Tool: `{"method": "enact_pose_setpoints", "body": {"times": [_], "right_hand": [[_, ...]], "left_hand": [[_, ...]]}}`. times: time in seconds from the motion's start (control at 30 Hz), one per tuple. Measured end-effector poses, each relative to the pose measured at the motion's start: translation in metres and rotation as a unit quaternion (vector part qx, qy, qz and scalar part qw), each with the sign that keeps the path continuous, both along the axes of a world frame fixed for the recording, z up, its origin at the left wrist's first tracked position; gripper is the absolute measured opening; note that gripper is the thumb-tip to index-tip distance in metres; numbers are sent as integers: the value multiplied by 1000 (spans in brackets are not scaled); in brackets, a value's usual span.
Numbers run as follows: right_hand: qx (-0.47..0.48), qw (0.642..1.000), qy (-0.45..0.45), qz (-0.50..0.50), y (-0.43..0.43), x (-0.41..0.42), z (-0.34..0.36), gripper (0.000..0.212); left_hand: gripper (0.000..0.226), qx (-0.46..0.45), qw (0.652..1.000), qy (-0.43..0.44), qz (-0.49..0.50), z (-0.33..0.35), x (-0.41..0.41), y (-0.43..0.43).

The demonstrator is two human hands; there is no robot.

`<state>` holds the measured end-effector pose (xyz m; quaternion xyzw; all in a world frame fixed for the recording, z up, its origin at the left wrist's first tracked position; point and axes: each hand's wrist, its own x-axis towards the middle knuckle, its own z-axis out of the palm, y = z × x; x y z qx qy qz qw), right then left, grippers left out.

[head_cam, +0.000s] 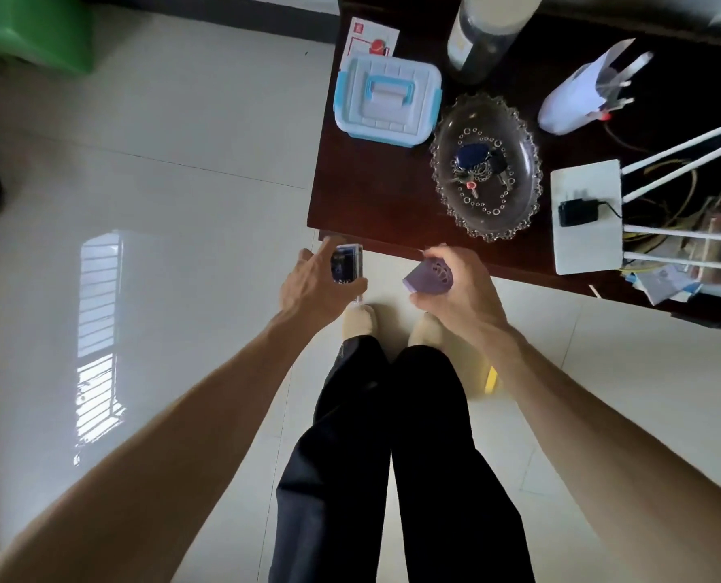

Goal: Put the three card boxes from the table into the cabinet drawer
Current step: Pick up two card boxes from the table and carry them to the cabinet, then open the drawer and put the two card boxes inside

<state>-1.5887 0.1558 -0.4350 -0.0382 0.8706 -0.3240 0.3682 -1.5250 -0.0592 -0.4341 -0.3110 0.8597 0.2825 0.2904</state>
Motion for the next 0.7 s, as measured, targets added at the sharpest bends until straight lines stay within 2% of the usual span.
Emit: {"method": "enact_pose_setpoints", "body": {"times": [0.1, 0.17, 0.23, 0.33, 0.43, 0.7], "right_hand": [[5, 1000, 9, 23, -17, -16, -40, 87], [15, 999, 28, 42, -29, -26, -64, 90], [28, 997, 55, 57, -38, -36, -86, 80], [50, 987, 101, 111, -51, -48, -112, 52], [80, 975, 135, 159, -61, -58, -133, 36], [86, 972, 155, 156, -81, -73, -156, 31]], "left_hand": [[62, -12, 1000, 8, -6, -43, -18, -10], [61, -22, 1000, 14, -5, -69, -29, -16], [63, -30, 999, 19, -7, -92, -40, -20], [68, -46, 999, 27, 5, -119, -57, -26], [70, -58, 997, 38, 21, -137, -73, -30], [71, -83, 995, 53, 22, -158, -98, -29]]}}
